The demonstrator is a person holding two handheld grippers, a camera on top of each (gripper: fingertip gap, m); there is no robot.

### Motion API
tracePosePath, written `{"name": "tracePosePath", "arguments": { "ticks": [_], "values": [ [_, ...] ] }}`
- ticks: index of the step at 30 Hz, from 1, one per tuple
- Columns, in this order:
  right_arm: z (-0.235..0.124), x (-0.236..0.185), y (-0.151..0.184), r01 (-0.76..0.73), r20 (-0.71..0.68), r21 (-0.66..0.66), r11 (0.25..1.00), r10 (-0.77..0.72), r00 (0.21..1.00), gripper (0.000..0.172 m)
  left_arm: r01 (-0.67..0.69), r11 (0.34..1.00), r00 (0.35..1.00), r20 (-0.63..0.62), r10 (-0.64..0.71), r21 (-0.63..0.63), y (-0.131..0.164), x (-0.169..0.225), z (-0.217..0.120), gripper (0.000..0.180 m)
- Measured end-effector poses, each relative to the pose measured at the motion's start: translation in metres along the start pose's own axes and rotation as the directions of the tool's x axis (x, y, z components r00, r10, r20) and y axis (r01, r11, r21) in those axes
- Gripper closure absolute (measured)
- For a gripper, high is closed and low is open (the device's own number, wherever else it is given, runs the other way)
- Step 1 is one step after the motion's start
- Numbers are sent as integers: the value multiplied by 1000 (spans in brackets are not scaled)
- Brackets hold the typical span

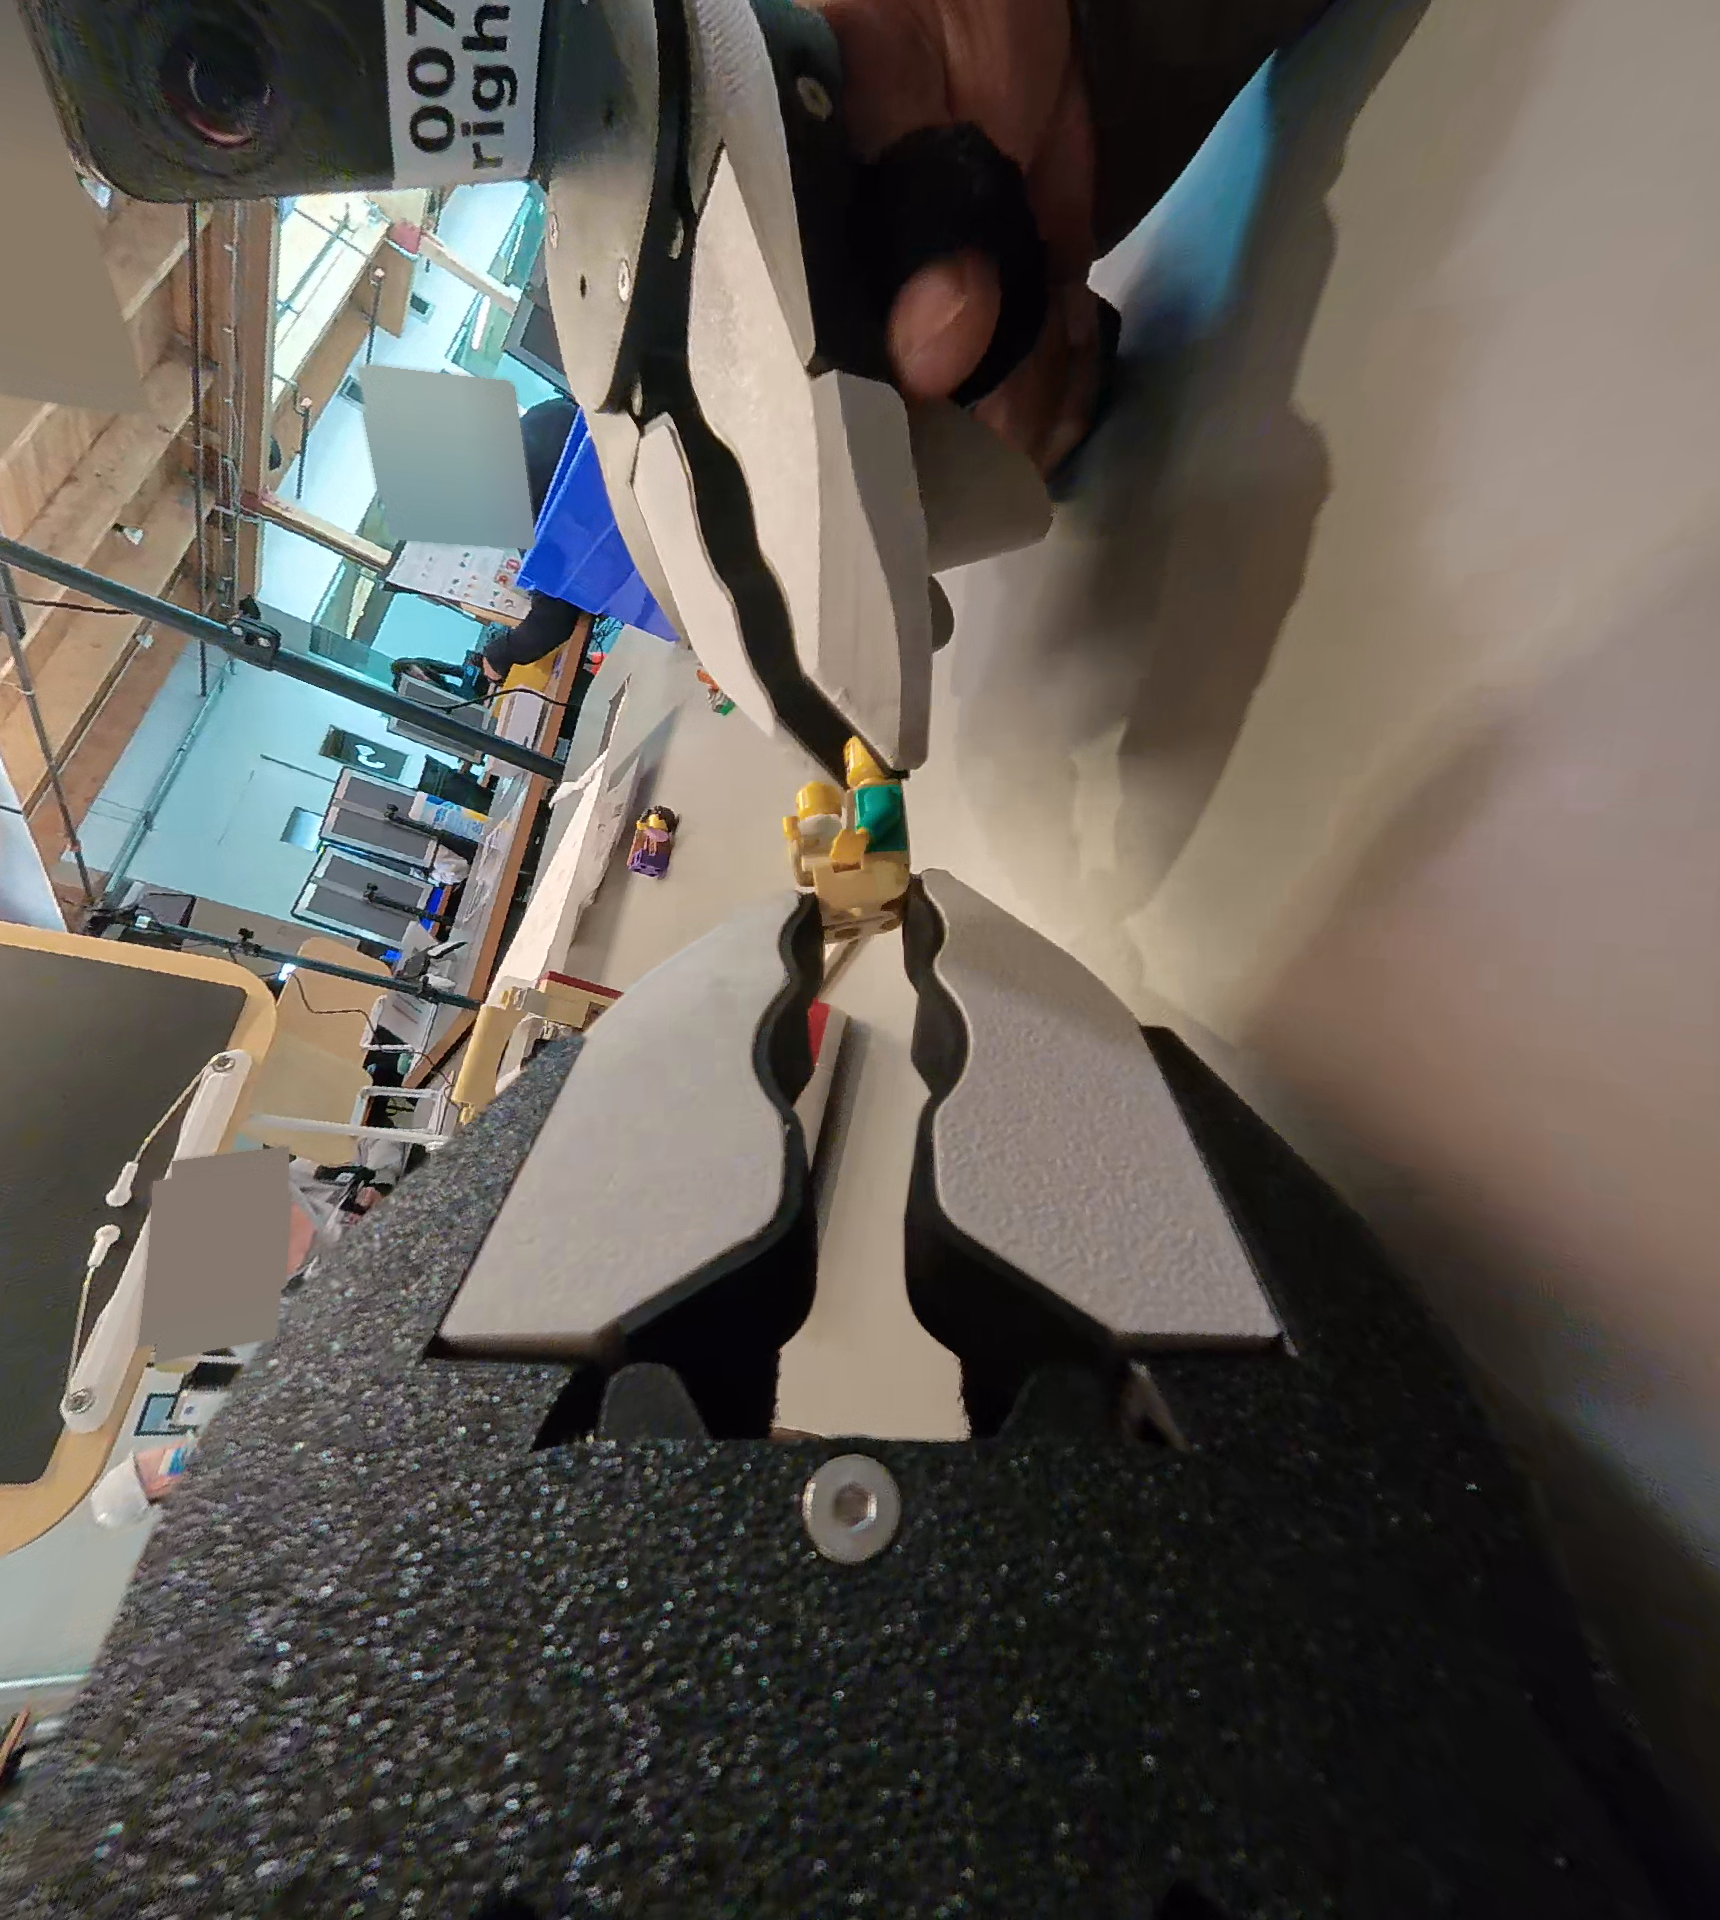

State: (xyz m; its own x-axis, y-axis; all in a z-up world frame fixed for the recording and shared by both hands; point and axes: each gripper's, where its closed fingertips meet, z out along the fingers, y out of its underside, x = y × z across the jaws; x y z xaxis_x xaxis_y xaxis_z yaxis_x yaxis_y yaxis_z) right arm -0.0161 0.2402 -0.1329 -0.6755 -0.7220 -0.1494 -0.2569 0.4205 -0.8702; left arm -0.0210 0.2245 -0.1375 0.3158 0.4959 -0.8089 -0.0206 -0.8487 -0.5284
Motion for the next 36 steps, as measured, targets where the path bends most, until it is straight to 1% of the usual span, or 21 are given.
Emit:
{"name": "tracePosePath", "arguments": {
  "ticks": [20, 23, 24, 25, 26, 28, 30, 33, 34, 36],
  "values": [
    [-3, -1, 5, -2, 34, -22, 1000, 3, 999, 161, 42, 999, 998, -47, -41, 11, -3, 4, 0, 165],
    [-5, 5, 3, -48, 27, -5, 999, 48, 998, 161, 23, 1000, 1000, 12, -23, -4, 2, -3, 0, 166],
    [-6, 7, 3, -71, 21, 1, 998, 70, 997, 162, 31, 999, 999, 25, -31, -8, 4, -5, 0, 159],
    [-7, 10, 3, -88, 9, 3, 996, 88, 996, 161, 42, 999, 998, 44, -41, -5, 3, -9, 0, 145],
    [-7, 12, 4, -98, -5, -1, 995, 98, 995, 161, 50, 999, 997, 50, -50, -10, 3, -10, 2, 137],
    [-4, 17, 6, -106, -37, -22, 994, 105, 994, 162, 51, 997, 997, 67, -48, -51, 8, -12, 7, 119],
    [-1, 19, 5, -110, -58, -24, 994, 109, 992, 162, 59, 996, 995, 79, -54, -65, 7, -15, 11, 116],
    [3, 20, 0, -121, -65, -2, 993, 120, 991, 162, 43, 994, 996, 88, -34, -102, 8, -15, 18, 121],
    [4, 20, -1, -122, -71, 3, 993, 122, 990, 162, 36, 992, 996, 88, -26, -120, 9, -14, 19, 127],
    [5, 21, -3, -118, -85, 11, 993, 119, 989, 162, 10, 986, 996, 85, 5, -169, 15, -11, 21, 144]
  ]
}}
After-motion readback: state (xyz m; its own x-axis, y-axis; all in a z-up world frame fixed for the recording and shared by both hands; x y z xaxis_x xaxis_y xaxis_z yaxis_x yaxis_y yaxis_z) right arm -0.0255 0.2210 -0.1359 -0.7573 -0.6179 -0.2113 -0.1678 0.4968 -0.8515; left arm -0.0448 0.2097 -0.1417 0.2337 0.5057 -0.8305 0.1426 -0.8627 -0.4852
